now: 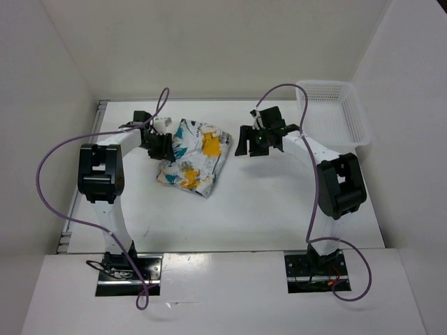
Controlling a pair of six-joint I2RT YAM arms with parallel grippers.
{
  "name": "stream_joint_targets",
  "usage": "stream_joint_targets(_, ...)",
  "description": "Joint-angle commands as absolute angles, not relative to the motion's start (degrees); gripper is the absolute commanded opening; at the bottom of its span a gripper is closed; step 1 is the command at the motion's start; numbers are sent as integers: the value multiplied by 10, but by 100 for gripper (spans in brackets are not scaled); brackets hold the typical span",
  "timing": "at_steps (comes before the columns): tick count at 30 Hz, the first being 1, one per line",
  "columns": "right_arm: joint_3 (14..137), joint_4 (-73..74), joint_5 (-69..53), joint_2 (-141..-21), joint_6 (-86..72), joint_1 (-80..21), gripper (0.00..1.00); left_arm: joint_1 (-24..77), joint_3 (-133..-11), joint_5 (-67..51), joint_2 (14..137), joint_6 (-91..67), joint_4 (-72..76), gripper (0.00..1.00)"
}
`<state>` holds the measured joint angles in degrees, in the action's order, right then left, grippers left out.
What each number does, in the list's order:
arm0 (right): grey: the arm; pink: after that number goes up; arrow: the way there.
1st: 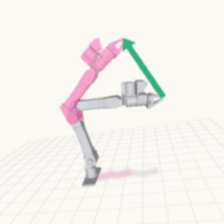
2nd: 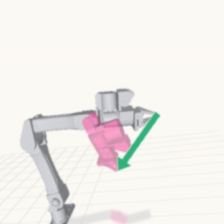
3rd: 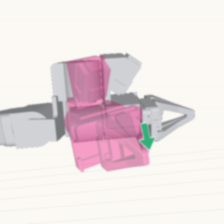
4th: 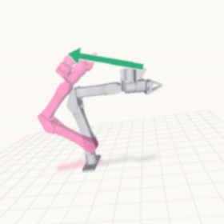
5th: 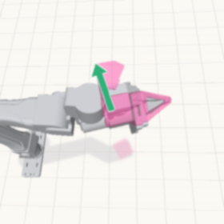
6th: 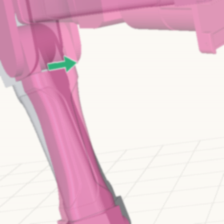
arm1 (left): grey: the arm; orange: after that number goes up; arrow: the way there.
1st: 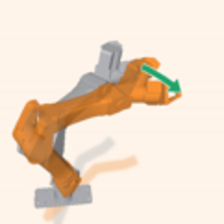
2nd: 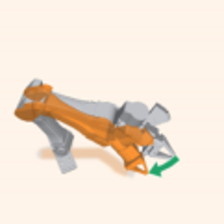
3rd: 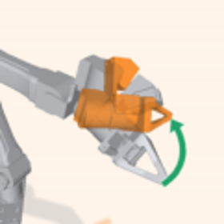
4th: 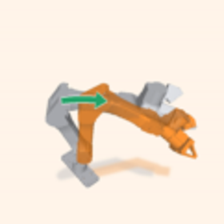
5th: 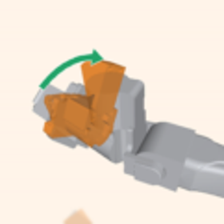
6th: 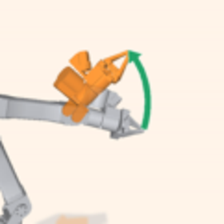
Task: Fold and stack the shorts
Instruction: Fold the shorts
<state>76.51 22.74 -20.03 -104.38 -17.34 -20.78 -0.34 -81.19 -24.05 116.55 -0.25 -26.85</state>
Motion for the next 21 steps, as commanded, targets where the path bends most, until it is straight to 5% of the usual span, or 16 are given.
stream_joint_targets(1, 749, 239, -167, -1006, -149, -197, 74, 49, -746, -306, 1155, 0, -266, 50)
stream_joint_targets(7, 767, 244, -143, -1005, -149, -185, 70, 82, -657, -347, 1097, 0, -182, 47)
stream_joint_targets(21, 827, 275, -101, -993, -138, -167, 69, 62, -673, -454, 1164, 0, -77, 40)
